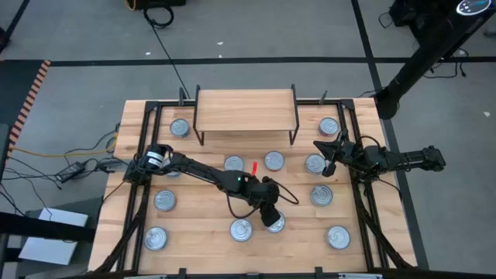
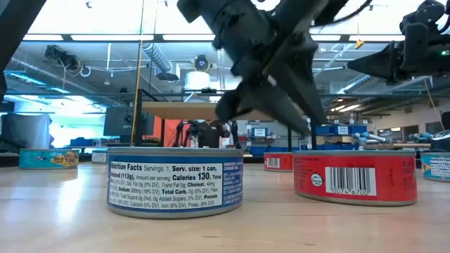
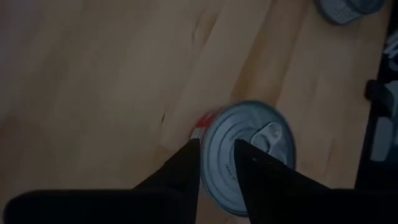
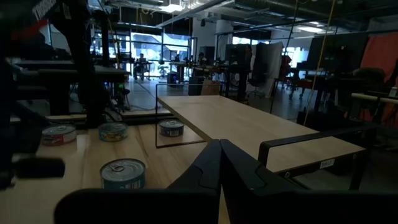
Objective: Stack canned seafood by type on shelf
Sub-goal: Put the right red tuna can on the shelf
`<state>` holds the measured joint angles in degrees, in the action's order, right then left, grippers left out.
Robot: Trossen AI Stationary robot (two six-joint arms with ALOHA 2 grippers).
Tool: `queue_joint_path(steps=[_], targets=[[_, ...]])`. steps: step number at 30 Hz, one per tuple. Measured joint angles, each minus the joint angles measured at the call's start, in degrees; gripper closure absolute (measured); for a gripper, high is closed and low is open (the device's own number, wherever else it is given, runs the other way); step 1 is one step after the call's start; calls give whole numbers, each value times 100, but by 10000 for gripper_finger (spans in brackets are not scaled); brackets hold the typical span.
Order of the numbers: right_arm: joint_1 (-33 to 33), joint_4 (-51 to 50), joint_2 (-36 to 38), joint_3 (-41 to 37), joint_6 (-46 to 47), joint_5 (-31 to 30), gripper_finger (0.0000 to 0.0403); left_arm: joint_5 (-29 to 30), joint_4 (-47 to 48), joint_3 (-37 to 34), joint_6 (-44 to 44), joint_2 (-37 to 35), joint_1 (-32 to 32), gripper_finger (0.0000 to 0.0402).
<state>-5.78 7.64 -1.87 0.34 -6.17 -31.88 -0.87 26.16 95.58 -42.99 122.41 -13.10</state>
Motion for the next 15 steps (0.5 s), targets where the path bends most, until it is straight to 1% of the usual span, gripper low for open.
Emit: queue_joint_path(steps=[2,7,15], targets=[[1,0,0,0,0,0,384,68,106,65,134,-13,4,296],[2,0,0,0,0,0,384,28,383,48,214,20,0,296],[2,11,-1,0,0,-2,384,-565,188,52,216,372,0,296]])
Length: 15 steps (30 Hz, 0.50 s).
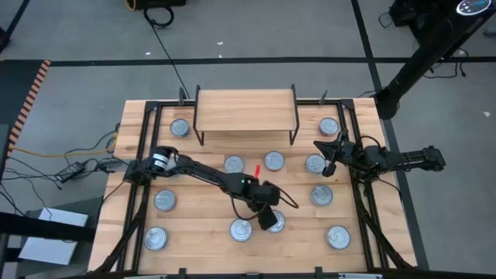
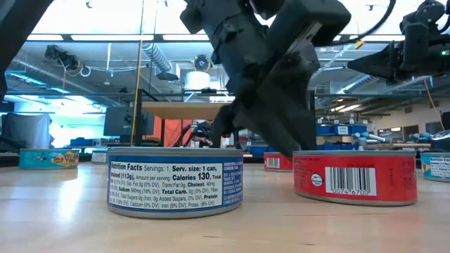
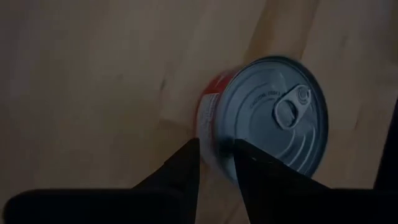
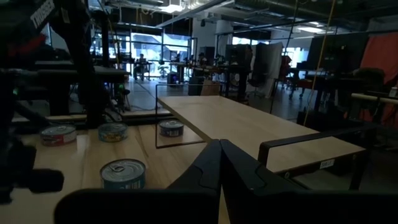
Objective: Stack canned seafood by type on shelf
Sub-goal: Put the right red tuna can on the shelf
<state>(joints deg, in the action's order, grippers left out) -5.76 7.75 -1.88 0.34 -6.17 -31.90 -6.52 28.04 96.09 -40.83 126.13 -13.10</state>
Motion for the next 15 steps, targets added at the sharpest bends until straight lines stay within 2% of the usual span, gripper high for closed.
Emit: queue_joint_path(steps=[7,15], targets=[[0,33,-8,0,0,0,384,-165,-8,15,-76,69,4,303],[-1,31,-10,0,0,0,384,-706,-130,7,-143,85,101,374]])
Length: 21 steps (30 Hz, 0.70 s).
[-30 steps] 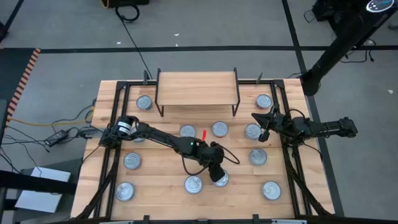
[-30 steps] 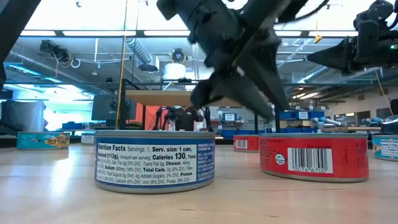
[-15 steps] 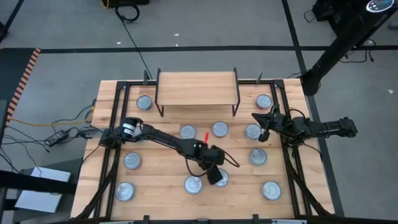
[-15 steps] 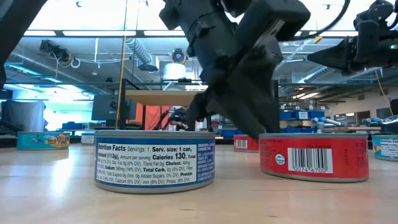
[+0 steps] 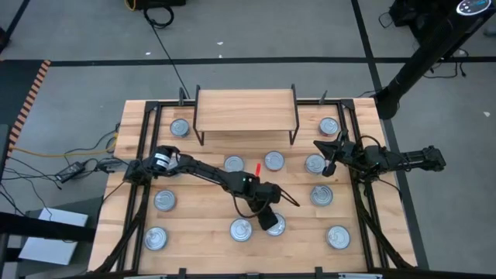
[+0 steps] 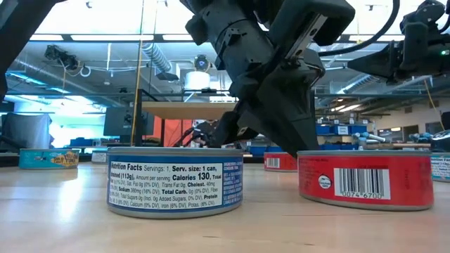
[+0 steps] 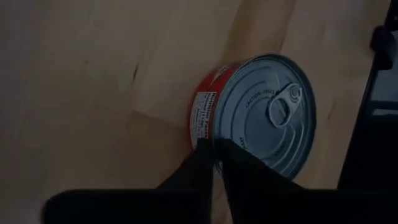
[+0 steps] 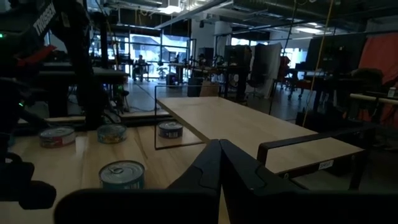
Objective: Stack canned seafood by type on shelf
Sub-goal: Put the right red tuna can on the shelf
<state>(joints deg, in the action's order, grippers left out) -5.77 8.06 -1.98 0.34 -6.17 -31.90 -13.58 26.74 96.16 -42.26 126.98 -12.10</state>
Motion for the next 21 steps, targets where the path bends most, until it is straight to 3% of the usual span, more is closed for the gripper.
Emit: queue_joint_path(steps=[5,13,17,21], targets=[[1,3,0,0,0,0,384,-135,65,35,2,-17,61,396],[-1,0,0,0,0,0,384,59,995,895,460,-17,195,399],[1,0,0,0,0,0,384,587,1557,1516,755,-28,252,400],[1,1,0,0,0,0,384,1564,2165,2068,934,-31,251,400]])
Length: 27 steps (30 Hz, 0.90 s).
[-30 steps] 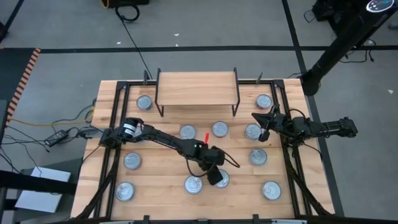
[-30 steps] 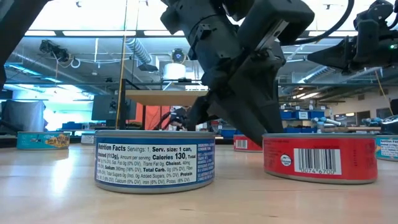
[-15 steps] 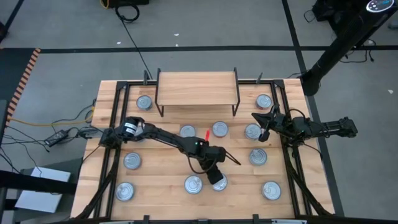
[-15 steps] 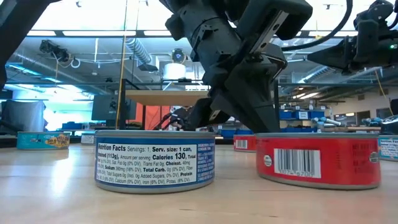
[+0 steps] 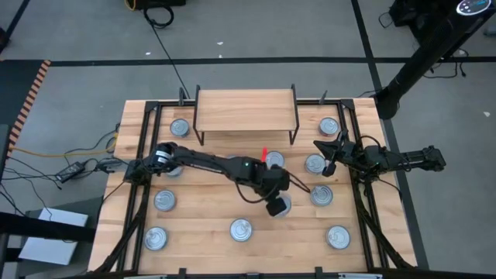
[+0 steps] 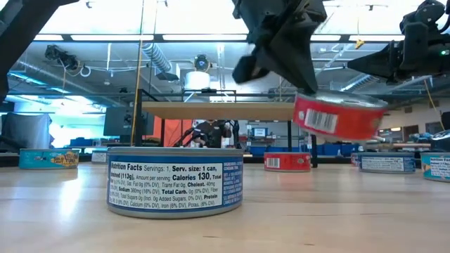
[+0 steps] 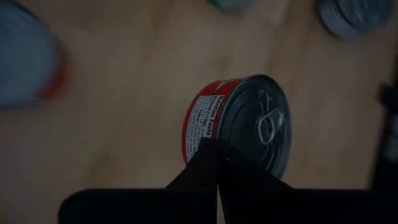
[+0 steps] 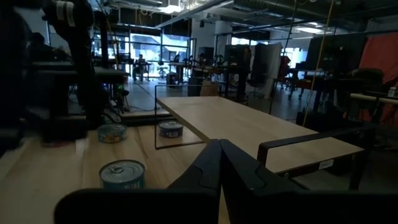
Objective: Stack canned seafood by type on shelf
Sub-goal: Put the right red tuna can on the shelf
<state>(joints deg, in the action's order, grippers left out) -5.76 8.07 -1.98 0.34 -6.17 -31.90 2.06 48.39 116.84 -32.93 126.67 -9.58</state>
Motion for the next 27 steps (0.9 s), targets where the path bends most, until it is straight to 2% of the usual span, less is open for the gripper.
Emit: queue_joint_path(steps=[3,6,10,16,21,27], targets=[[-1,-1,0,0,0,0,384,518,190,296,130,-9,-11,400],[0,-2,0,0,0,0,384,367,226,561,142,-9,-13,400],[0,-2,0,0,0,0,384,-162,206,881,81,-9,49,401],[0,-2,0,0,0,0,384,-1567,-7,956,-181,-17,330,401],[0,-2,0,0,0,0,384,-2541,-504,670,-186,-20,431,401],[0,-2,0,0,0,2,384,-3287,-1427,150,-438,-20,520,401]])
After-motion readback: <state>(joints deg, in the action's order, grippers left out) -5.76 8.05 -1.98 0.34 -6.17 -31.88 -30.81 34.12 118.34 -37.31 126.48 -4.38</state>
